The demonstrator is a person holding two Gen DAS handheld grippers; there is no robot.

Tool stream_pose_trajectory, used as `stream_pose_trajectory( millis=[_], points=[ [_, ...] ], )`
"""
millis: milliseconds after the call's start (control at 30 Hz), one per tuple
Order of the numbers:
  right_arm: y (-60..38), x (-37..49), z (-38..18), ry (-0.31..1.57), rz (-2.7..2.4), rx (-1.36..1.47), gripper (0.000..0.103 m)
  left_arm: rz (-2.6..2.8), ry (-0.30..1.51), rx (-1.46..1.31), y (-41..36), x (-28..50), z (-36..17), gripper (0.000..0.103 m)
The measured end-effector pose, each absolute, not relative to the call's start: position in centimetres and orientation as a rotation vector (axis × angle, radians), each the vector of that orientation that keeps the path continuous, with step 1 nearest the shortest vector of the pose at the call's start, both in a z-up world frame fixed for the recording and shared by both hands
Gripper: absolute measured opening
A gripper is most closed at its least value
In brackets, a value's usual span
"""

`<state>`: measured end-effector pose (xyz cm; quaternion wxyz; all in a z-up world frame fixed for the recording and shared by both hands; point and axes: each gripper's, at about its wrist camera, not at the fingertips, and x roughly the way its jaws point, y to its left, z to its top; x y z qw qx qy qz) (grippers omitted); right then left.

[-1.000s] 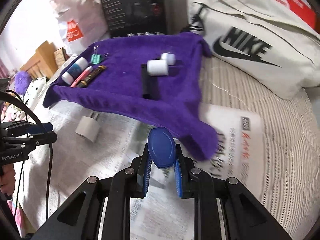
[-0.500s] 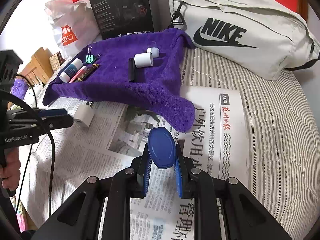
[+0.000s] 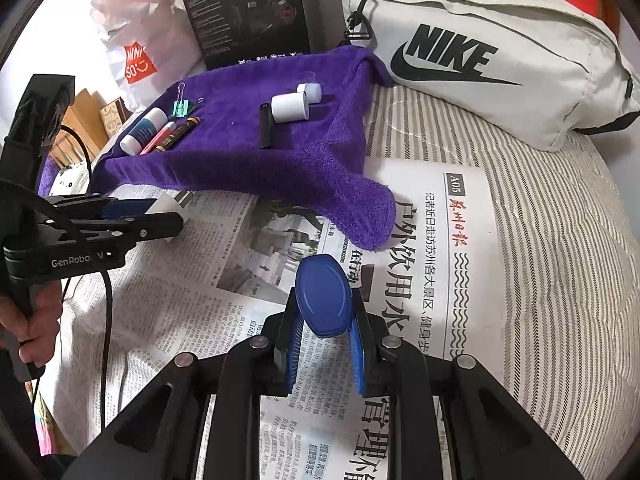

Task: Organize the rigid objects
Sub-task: 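Grasp the white charger plug with the left tool while the right tool holds the jar, then carry the plug with the left tool while the right tool carries the jar to the towel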

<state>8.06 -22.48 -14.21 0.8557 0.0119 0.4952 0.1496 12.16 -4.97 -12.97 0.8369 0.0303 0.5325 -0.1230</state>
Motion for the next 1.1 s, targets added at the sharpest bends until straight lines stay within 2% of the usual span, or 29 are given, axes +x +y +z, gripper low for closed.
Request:
stream_pose_trajectory(
  millis=[200,300,1100],
  points=[
    [-22.1,8.2,-14.4,1.045,0.324,0.026,0.021,-0.254,1.119,0.121,-5.8,12.3,-13.3,0.038],
    [-22.1,8.2,-14.4,1.048,0.324,0.026,0.021,-0.246,1.091,0.184,-6.6,12.2,-13.4,0.026],
    [-19.3,9.5,-12.8,1.023,0.374,-0.009,0.021,-0.262,1.100,0.055,-2.0,10.9,-12.1,0.026]
  ],
)
